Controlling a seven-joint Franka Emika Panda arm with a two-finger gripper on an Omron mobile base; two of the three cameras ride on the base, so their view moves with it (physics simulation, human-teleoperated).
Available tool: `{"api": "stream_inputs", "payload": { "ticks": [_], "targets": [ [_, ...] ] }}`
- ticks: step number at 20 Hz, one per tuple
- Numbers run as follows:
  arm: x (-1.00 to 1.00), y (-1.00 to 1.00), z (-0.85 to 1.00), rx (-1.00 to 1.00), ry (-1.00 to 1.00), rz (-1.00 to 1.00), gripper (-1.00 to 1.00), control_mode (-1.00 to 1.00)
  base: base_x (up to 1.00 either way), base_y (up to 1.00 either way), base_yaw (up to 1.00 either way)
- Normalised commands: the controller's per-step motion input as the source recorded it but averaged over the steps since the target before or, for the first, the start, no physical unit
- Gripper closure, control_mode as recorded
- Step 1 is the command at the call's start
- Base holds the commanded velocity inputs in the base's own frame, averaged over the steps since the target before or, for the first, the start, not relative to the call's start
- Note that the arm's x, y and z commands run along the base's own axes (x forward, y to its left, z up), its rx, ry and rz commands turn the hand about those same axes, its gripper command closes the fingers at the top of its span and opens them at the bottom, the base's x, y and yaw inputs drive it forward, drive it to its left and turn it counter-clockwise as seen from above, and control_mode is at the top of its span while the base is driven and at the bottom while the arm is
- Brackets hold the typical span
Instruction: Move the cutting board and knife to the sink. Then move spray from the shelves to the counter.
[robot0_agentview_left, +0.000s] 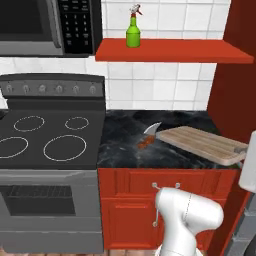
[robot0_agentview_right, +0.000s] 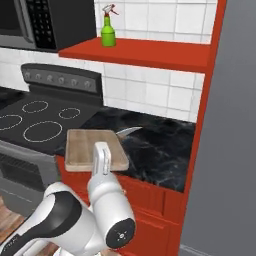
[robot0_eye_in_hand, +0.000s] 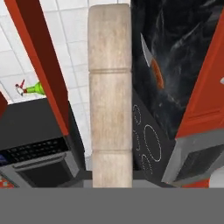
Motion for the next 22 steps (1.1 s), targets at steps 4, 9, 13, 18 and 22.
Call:
{"api": "stream_inputs", "payload": {
  "ticks": [4, 9, 13, 18, 22],
  "targets": [
    [0.0, 0.0, 0.0, 0.0, 0.0, 0.0, 1.0, 1.0, -0.14, 0.38, 0.75],
    [0.0, 0.0, 0.0, 0.0, 0.0, 0.0, 1.0, 1.0, -0.04, 0.28, 0.87],
    [0.0, 0.0, 0.0, 0.0, 0.0, 0.0, 1.0, 1.0, 0.0, 0.14, 0.89],
    [0.0, 0.0, 0.0, 0.0, 0.0, 0.0, 1.0, 1.0, 0.16, 0.08, 0.82],
    [0.0, 0.0, 0.0, 0.0, 0.0, 0.0, 1.0, 1.0, 0.25, 0.08, 0.78]
  ]
}}
